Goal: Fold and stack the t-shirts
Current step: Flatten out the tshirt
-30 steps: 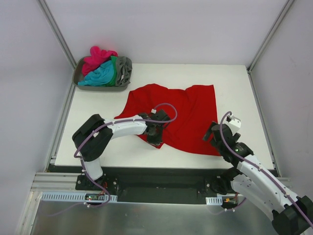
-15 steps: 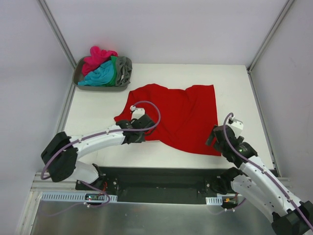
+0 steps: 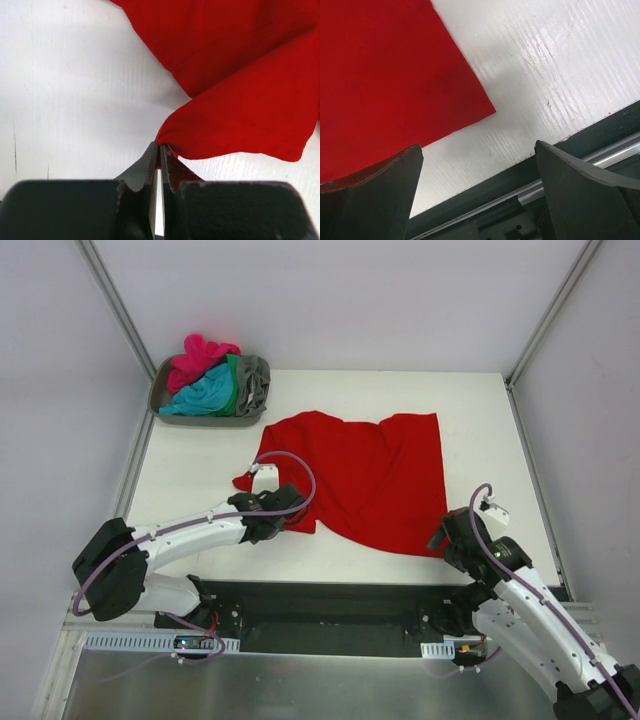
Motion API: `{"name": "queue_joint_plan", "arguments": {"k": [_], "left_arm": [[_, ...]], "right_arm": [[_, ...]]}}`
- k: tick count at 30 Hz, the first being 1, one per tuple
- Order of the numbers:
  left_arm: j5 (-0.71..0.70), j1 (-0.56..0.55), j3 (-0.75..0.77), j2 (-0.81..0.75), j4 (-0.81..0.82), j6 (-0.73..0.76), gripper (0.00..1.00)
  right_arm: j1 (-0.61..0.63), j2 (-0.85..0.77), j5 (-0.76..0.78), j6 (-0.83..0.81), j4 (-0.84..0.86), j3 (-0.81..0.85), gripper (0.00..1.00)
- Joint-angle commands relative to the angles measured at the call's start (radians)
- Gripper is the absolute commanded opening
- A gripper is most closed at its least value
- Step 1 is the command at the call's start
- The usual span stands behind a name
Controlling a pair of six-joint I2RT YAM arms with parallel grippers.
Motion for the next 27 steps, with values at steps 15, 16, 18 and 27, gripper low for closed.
{"name": "queue_joint_plan", "arguments": {"k": [15, 16, 18, 27], "left_arm": [[-0.102, 0.0, -0.071, -0.113, -0.041, -0.038, 0.0], [-0.104, 0.0, -0.072, -0.111, -0.041, -0.037, 0.0], [-0.104, 0.0, -0.069, -0.108, -0.041, -0.038, 0.0], [-0.101, 0.0, -0.049, -0.084, -0.041, -0.035, 0.0]], "right_arm": [[-0.157, 0.287, -0.105, -0.087, 0.27, -0.041, 0.79], [-0.165, 0.285, -0.114, -0.09, 0.278, -0.052, 0.76], [-0.18, 0.279, -0.134, -0.089, 0.292, -0.075, 0.69], [-0.243, 0.264, -0.178, -0.103, 0.324, -0.13, 0.51]]}}
